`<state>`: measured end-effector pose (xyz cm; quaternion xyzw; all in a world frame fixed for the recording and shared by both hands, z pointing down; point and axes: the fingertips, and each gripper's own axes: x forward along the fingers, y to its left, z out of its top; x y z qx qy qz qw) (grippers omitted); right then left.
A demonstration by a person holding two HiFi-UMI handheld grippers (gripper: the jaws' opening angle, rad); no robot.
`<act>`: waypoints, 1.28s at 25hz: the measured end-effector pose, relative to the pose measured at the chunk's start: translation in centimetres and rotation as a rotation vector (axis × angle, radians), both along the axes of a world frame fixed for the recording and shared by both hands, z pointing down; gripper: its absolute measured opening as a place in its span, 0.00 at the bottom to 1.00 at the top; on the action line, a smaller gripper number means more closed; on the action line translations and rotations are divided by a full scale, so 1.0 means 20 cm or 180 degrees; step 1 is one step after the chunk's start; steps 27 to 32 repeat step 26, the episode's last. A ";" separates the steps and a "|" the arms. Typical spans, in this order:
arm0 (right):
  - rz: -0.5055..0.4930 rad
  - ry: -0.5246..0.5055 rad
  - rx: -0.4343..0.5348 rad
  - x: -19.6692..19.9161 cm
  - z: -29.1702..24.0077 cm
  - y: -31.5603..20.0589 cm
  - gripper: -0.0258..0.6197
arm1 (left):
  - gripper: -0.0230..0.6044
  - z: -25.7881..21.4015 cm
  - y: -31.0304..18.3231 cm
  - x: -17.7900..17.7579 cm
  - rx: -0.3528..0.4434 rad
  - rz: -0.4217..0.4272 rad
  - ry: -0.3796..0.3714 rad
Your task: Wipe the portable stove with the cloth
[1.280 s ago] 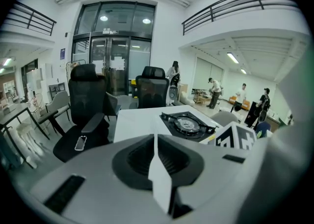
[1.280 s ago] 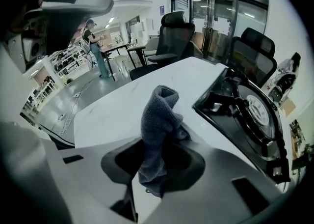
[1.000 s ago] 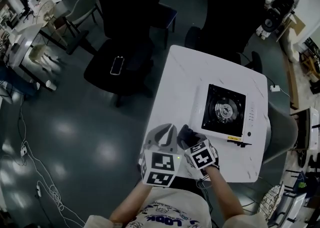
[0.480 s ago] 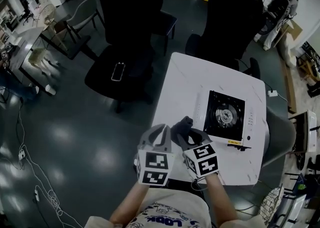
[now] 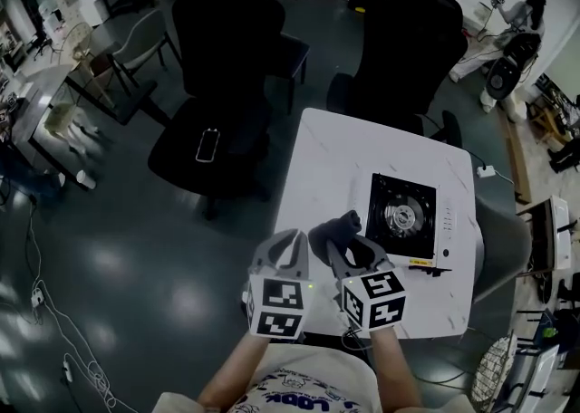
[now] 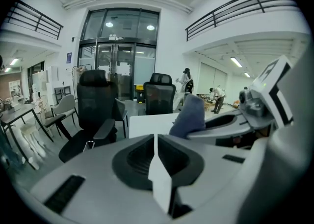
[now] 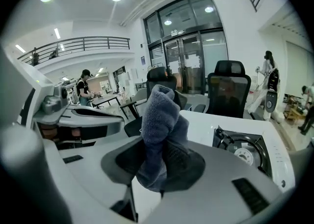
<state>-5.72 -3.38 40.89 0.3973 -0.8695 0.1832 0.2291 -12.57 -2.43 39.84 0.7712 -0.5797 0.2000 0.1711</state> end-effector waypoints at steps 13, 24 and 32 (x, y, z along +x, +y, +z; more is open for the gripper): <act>0.0412 -0.0179 -0.0024 0.08 -0.03 0.01 0.21 | 0.09 0.00 -0.03 0.08 0.0018 0.0209 0.0056; 0.0565 -0.0202 -0.0002 0.13 -0.04 0.05 0.21 | 0.09 -0.02 -0.02 0.13 0.0060 0.0326 0.0060; 0.0578 -0.0201 0.0002 0.13 -0.05 0.05 0.21 | 0.09 0.00 -0.01 0.13 0.0017 0.0328 0.0074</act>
